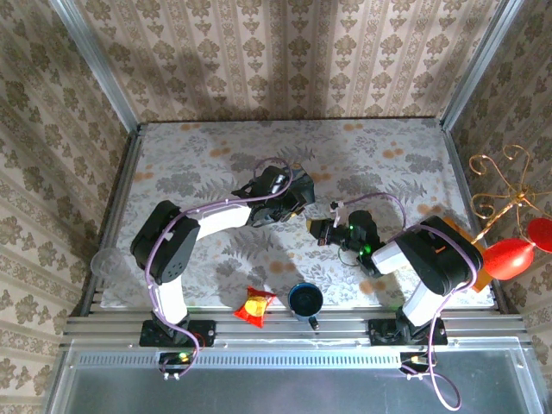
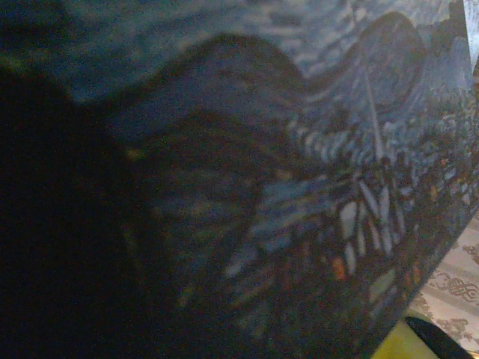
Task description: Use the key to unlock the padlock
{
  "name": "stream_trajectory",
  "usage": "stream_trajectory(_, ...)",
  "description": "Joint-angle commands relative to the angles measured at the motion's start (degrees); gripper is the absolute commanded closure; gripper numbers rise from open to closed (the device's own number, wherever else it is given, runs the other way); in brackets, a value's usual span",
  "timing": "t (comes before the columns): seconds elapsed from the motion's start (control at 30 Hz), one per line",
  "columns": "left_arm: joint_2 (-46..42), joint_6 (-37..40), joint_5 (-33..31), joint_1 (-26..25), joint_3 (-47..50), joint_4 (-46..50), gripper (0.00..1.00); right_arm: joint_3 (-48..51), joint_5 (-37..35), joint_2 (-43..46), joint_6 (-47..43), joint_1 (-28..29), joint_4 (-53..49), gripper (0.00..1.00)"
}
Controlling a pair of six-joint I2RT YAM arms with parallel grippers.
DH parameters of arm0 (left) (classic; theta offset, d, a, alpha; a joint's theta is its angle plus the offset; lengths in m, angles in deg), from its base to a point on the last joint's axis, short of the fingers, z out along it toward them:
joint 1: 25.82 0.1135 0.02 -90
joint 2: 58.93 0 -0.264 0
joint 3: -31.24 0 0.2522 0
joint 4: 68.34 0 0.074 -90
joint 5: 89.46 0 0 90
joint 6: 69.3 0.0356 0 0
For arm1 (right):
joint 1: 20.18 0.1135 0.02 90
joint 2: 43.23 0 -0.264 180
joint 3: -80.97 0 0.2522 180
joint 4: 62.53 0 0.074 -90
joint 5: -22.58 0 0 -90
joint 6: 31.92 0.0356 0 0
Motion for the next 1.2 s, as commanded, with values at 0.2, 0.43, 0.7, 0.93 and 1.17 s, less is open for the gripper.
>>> stream_trajectory(0.2,-2.3,-1.1,0.7,0.1,0.2,-3.1,0.98,-0.7,-0.3,-1.0,-0.3,-0.5,0.0,1.00)
stream_trajectory(0.43,-2.1,-1.2,1.2,0.1,0.2,-3.6,0.98,-1.8,0.2,-1.9,0.3,-0.8,0.3,1.00)
stream_trajectory(0.7,-1.5,-1.5,1.7,0.2,0.2,-4.0,0.98,-2.7,0.5,-2.1,0.3,-0.9,0.4,1.00)
stream_trajectory(0.93,-1.1,-1.6,2.1,0.4,0.1,-4.2,0.98,-2.8,0.4,-2.2,0.3,-1.1,0.3,1.00)
stream_trajectory(1.17,-0.6,-1.6,3.2,0.4,0.2,-4.6,0.98,-4.0,1.2,-2.2,1.3,-1.7,-0.9,1.00)
